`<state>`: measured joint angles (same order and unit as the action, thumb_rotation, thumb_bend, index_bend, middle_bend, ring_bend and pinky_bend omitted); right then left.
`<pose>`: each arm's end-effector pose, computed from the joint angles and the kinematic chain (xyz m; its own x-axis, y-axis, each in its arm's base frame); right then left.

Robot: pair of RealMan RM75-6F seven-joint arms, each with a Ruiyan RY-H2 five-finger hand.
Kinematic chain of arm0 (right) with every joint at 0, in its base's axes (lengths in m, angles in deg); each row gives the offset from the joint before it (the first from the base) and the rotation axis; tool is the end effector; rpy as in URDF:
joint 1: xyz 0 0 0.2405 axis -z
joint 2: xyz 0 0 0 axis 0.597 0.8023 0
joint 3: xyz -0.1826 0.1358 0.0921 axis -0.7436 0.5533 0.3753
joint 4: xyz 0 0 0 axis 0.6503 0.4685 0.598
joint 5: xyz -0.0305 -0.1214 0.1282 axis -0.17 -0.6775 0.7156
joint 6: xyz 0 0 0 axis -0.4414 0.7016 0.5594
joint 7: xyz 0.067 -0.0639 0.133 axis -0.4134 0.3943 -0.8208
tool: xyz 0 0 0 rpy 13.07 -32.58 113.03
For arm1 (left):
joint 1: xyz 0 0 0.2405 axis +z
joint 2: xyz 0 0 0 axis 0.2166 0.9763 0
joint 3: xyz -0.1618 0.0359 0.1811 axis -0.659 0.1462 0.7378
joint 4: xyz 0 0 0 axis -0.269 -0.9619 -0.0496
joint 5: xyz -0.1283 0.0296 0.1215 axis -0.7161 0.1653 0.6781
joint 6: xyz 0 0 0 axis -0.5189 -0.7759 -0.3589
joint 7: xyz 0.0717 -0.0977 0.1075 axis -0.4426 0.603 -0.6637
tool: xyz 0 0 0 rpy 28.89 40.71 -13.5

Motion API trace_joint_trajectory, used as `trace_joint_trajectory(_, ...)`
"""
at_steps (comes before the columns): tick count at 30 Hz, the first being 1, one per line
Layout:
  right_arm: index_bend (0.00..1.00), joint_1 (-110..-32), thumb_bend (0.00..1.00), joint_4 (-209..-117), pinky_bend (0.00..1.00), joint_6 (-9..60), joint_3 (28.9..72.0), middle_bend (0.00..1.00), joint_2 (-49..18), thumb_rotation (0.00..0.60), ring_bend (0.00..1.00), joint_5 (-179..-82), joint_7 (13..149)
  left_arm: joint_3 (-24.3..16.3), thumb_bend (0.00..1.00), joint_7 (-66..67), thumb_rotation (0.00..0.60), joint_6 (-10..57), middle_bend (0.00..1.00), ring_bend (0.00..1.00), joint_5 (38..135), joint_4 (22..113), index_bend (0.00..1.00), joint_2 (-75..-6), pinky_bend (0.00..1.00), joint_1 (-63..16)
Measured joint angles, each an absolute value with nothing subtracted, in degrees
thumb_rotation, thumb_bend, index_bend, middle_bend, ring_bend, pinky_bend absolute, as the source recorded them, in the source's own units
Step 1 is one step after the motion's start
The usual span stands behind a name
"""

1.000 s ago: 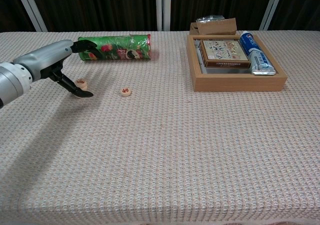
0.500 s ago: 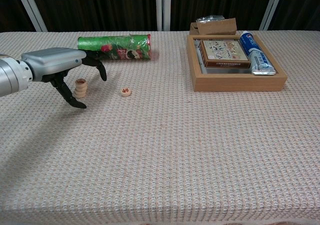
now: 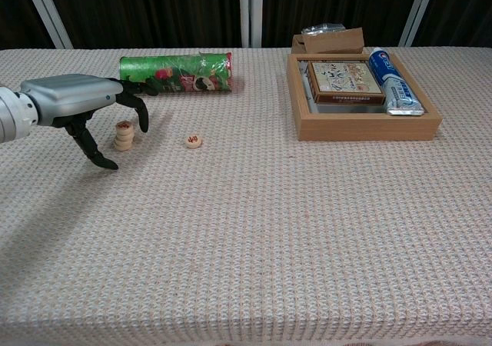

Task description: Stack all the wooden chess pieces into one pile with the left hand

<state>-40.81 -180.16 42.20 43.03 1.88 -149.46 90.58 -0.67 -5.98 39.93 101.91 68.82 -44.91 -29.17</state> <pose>-0.3088 -0.1912 0.1665 0.4975 -0.0971 0.8620 -0.8611 0.0653 0.5043 -0.1794 0.3468 0.0002 0.5556 0.3186 0.7680 0.7986 -0.4615 -0.3863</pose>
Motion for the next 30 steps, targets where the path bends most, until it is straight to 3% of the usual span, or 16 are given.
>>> trace_joint_trajectory(30, 0.0, -40.83, 0.17, -180.03, 0.0, 42.01, 42.84, 0.0, 1.65, 0.6, 0.0, -149.27, 90.76, 0.31, 0.07, -6.21, 0.6, 39.64, 0.0, 0.0, 100.96, 68.67, 0.39, -44.66, 0.0, -28.67)
